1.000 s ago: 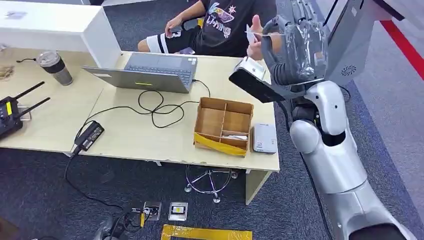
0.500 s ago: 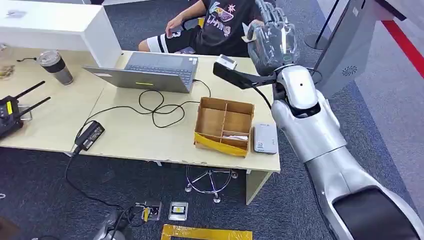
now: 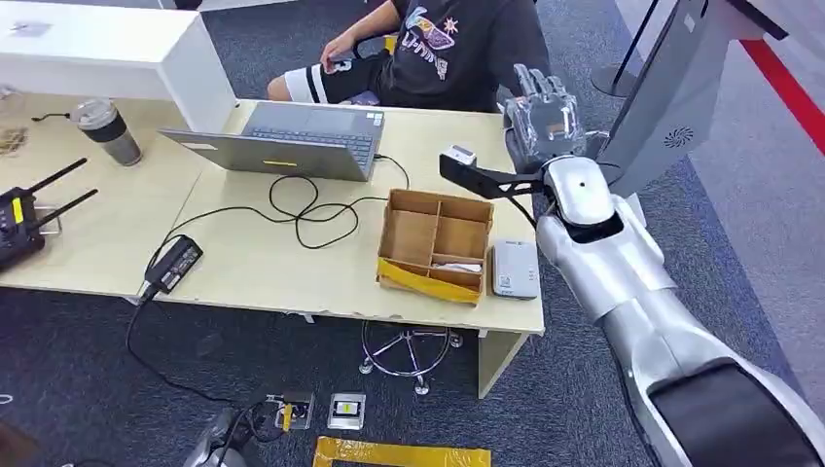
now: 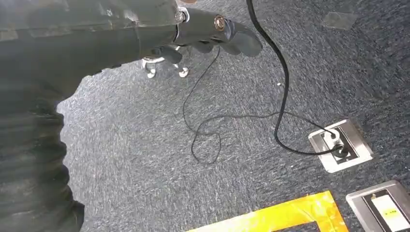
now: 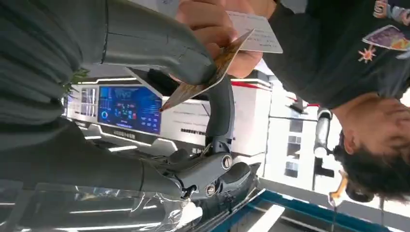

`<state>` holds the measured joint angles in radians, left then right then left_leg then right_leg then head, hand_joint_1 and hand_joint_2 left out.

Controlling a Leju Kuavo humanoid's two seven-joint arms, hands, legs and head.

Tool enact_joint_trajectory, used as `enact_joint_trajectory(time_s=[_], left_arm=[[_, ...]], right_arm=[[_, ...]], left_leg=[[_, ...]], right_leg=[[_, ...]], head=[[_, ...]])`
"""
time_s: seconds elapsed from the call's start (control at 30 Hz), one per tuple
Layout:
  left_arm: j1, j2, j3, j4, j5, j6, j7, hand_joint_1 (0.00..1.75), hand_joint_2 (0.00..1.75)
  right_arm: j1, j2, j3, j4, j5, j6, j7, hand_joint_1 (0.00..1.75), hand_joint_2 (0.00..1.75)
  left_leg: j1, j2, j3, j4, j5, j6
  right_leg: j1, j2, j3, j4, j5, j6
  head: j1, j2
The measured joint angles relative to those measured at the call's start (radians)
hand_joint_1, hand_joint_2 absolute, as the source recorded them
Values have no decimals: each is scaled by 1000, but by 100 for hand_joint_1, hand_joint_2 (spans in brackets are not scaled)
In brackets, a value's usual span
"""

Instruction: Pass the card to the sensor for recognition and then transmit it.

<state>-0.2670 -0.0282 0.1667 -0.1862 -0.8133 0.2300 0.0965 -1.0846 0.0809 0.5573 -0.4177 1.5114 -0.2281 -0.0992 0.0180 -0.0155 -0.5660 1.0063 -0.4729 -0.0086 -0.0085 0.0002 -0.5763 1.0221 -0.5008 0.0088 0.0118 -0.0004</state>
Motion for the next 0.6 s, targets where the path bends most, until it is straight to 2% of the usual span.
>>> enact_joint_trajectory(time_s=[0.17,0.37,0.6], left_arm=[[1,0,-10,0,3,0,0,0,175],[8,3,-20,0,3,0,0,0,175],[10,5,-23,0,3,0,0,0,175]], right_arm=[[7,-15,15,36,8,16,11,0,175],[24,-23,23,58,-21,-42,19,0,175],[33,-29,25,69,-25,-56,20,0,175]], left_leg=[[0,0,0,0,0,0],[0,0,-1,0,0,0],[0,1,-1,0,0,0]], right_leg=[[0,0,0,0,0,0],[0,0,-1,0,0,0],[0,0,-1,0,0,0]], head=[[0,0],[0,0],[0,0]])
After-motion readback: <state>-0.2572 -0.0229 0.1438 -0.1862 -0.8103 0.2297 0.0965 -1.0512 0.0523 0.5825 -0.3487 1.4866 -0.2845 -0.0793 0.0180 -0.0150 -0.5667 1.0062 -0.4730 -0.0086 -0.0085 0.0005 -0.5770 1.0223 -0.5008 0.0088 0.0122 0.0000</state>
